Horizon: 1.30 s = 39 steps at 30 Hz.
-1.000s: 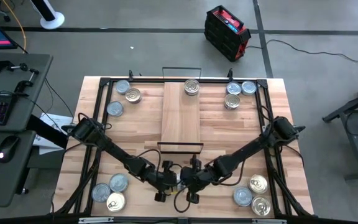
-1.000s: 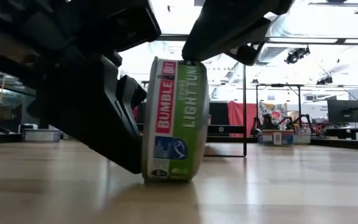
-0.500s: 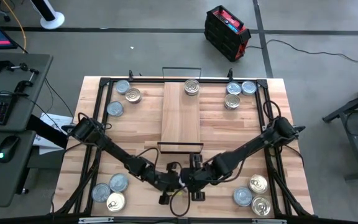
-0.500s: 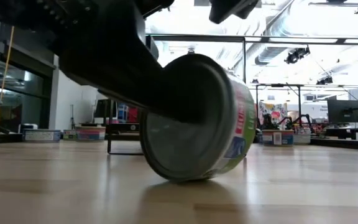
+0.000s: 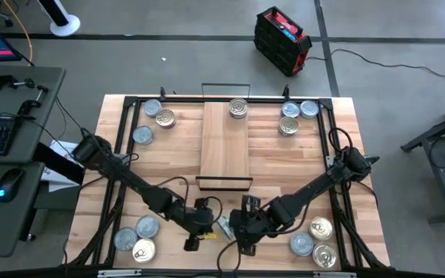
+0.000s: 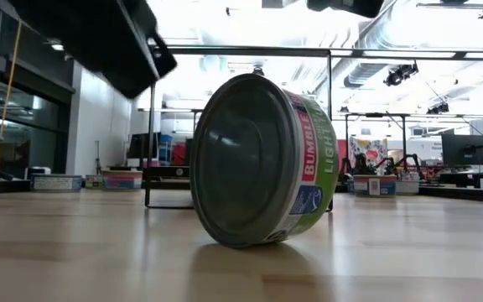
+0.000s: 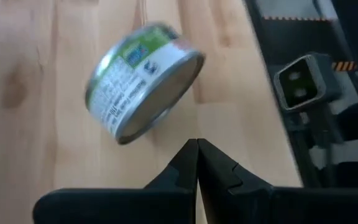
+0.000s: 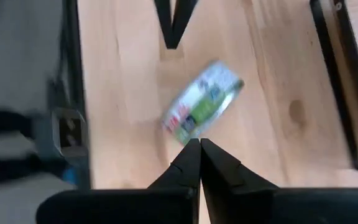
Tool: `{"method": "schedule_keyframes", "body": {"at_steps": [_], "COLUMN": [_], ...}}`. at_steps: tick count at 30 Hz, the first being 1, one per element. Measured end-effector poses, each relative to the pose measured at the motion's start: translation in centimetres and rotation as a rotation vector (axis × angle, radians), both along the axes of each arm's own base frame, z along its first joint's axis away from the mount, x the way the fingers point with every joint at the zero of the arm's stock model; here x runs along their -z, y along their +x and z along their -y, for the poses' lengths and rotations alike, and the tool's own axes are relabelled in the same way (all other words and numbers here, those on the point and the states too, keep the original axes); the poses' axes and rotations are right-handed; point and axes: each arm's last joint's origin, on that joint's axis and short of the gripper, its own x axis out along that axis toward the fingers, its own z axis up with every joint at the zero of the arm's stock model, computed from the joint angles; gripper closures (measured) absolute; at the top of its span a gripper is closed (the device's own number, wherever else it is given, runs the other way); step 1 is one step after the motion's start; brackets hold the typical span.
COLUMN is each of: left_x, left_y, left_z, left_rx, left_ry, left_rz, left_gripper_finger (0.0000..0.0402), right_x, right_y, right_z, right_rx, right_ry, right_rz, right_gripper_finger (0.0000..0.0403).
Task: Stack canned seafood by type on shelf
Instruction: Put the green tuna can on the shelf
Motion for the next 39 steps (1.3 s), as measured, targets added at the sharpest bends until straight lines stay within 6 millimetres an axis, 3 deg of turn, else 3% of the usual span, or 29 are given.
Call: {"method": "schedule_keyframes", "body": {"at_steps": [4,11,15,18,33,36,39], "left_x": [-2.0,-4.6,-5.7,-6.2,-6.2,-6.4,-7.2], "left_y": [-1.6,-3.7,-4.4,-4.6,-4.3,-4.5,-5.4], "left_z": [-0.8,-3.1,-4.4,-5.3,-5.6,-5.7,-6.3], "left_rx": [0.022,-0.001,-0.019,-0.049,-0.090,-0.067,-0.052], "left_ry": [0.063,0.190,0.249,0.270,0.251,0.270,0.292], "left_rz": [-0.025,-0.043,-0.044,-0.051,-0.039,-0.039,-0.051], "left_gripper_finger": [0.0401,0.0401,0.0401,0.0401,0.0401,0.0401,0.0401], "right_x": [-0.3,0.2,1.2,2.8,7.6,7.8,7.0], "right_y": [0.5,1.3,1.9,2.5,3.7,3.7,3.3], "right_z": [0.0,0.7,0.7,0.7,0.3,0.1,0.2], "right_rx": [0.135,0.394,0.411,0.416,0.426,0.409,0.392], "right_ry": [0.095,0.177,0.194,0.195,0.184,0.212,0.214], "right_rz": [0.037,0.072,0.041,-0.006,-0.125,-0.157,-0.172], "right_gripper_finger": [0.0359,0.0198,0.0123,0.0098,0.0102,0.0148,0.0240]}}
